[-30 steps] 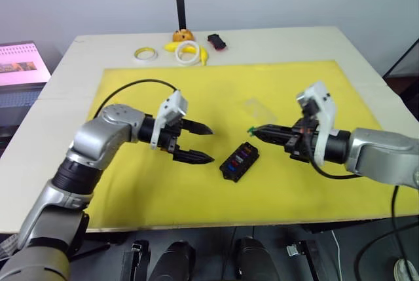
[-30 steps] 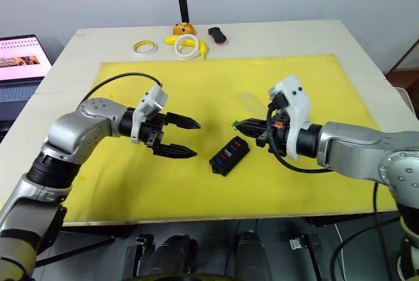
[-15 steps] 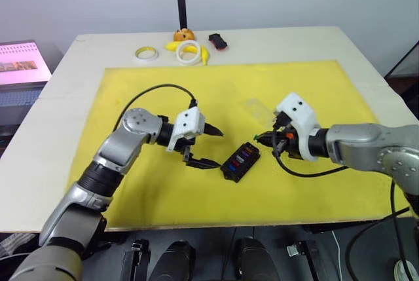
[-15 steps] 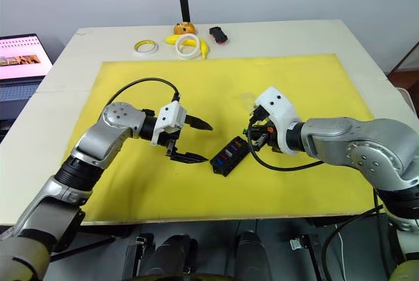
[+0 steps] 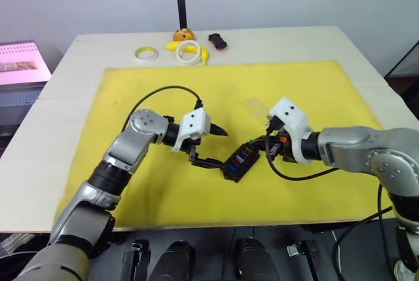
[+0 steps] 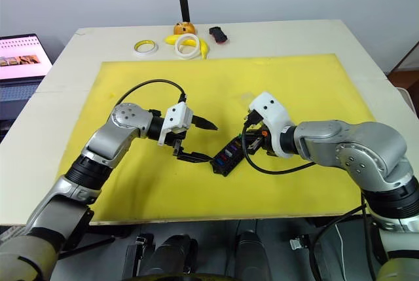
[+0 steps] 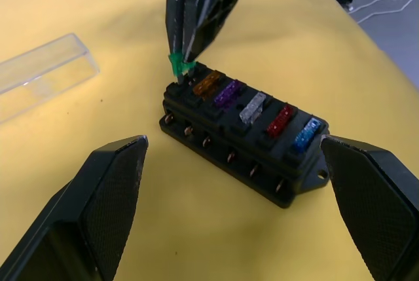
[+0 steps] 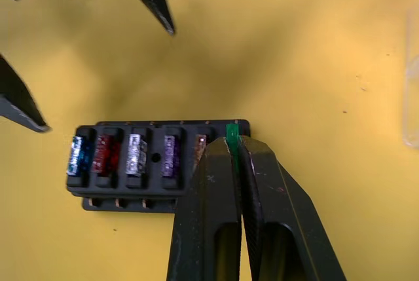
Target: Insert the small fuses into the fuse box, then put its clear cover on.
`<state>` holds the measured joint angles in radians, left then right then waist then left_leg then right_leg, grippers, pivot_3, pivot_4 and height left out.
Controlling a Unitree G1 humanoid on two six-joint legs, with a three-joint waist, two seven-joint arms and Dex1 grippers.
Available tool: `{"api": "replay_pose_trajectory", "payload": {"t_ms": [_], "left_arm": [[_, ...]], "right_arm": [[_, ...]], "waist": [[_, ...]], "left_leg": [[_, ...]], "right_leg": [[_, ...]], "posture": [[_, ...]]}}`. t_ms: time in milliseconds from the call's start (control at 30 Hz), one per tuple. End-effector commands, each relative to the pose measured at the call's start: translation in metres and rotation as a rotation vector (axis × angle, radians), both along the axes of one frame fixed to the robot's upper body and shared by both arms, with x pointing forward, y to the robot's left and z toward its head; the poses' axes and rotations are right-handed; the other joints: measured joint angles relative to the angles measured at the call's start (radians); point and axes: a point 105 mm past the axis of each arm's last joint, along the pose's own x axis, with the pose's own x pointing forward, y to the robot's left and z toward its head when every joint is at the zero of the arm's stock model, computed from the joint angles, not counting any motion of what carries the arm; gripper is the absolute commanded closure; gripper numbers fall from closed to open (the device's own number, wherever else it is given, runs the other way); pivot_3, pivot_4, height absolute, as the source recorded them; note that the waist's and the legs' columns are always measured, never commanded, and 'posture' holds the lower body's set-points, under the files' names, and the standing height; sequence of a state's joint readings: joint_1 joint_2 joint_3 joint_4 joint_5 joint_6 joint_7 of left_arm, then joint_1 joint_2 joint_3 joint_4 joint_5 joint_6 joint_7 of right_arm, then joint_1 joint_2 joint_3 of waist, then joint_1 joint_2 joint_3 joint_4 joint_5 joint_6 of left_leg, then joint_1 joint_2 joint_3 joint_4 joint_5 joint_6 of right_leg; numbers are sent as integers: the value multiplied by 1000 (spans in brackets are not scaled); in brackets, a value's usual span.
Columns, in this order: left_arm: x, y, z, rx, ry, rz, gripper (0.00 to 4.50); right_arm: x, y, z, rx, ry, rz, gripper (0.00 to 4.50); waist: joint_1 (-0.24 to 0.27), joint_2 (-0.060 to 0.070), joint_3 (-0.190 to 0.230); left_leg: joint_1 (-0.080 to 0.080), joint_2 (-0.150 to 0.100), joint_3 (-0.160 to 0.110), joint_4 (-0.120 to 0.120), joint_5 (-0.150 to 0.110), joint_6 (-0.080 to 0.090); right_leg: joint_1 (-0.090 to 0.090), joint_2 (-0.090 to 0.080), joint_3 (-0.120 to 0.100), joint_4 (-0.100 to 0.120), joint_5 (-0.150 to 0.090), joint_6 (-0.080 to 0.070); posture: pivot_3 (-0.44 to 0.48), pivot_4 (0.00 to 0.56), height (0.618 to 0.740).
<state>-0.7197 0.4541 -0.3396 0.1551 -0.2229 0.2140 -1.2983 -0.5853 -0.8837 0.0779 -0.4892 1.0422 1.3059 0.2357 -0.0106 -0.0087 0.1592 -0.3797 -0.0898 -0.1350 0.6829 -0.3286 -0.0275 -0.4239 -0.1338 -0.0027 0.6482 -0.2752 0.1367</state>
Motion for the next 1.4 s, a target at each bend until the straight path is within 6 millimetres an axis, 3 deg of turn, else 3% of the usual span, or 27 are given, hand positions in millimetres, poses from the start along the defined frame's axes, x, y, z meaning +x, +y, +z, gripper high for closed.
{"api": "replay_pose_trajectory", "payload": {"t_ms": [33, 1400], "left_arm": [[1, -4, 8, -5, -43, -20, 77], [-1, -6, 11, -10, -62, -37, 77]], "right_arm": [[-1, 0, 10, 2, -49, 3, 4500], [0, -2, 3, -34, -43, -19, 4500]], "waist": [[0, 0, 0], [-1, 0, 0]], "left_leg": [[0, 0, 0, 0, 0, 0], [0, 0, 0, 0, 0, 0]], "right_leg": [[0, 0, 0, 0, 0, 0], [0, 0, 0, 1, 0, 0]], "posture": [[0, 150, 740], [0, 150, 740]]}}
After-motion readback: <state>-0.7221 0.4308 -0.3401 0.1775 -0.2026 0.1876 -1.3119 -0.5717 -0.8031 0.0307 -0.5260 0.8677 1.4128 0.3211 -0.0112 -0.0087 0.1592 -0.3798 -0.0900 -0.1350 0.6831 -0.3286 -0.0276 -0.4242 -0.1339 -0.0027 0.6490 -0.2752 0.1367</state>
